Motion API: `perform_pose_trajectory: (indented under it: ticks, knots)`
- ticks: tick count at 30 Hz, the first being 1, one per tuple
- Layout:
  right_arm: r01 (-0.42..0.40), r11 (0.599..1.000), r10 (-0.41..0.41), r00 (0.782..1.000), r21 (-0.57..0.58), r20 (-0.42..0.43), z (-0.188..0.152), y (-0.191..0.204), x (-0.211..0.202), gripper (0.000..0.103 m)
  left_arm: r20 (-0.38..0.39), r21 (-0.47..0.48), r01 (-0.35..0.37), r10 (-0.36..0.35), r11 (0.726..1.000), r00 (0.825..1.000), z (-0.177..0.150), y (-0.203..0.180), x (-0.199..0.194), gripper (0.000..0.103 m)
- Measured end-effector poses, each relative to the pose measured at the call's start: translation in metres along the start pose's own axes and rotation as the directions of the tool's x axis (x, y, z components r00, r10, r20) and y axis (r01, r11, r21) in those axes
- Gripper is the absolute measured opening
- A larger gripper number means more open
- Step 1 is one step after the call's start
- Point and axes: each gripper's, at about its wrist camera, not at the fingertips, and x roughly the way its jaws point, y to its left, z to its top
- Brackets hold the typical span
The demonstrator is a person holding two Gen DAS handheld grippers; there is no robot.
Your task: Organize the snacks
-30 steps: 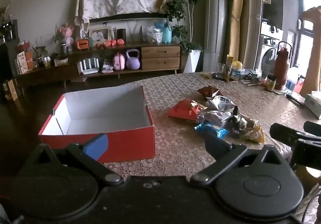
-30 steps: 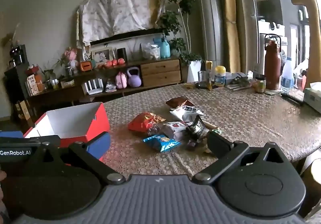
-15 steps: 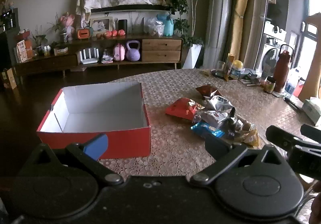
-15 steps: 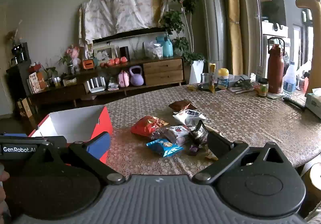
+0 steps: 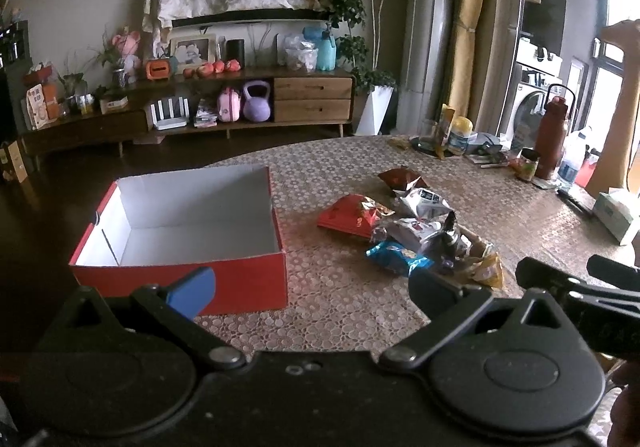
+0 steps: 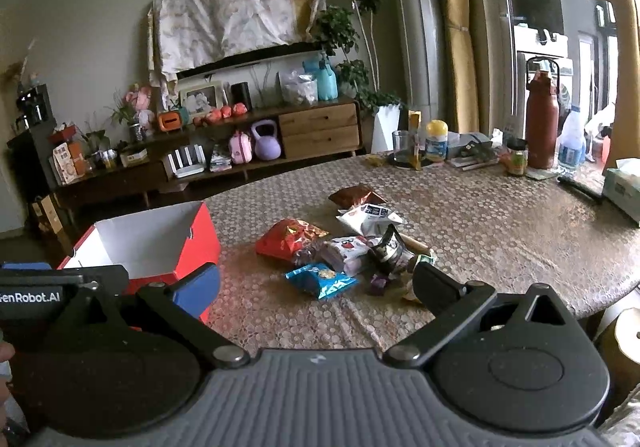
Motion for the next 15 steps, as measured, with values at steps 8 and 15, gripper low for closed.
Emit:
perform_pose_trajectory:
  ticks: [8,15]
  knots:
    - [0.001,1.000,-0.001,1.000,0.005,-0.004,0.0000,-0.0010,-0.0017,0.103,-0.005,-0.001,0.003,-0.003,1.000,1.000,-0.0003,-0.0024,-0.0018,0.103]
    - [-0.002,1.000,0.002,1.000,0.011,-0.012,0.0001,-0.0015,-0.0023,0.103,-0.005,0.001,0.008,-0.008,1.000,1.000,-0.0027,-0.0040,-0.0013,0.103]
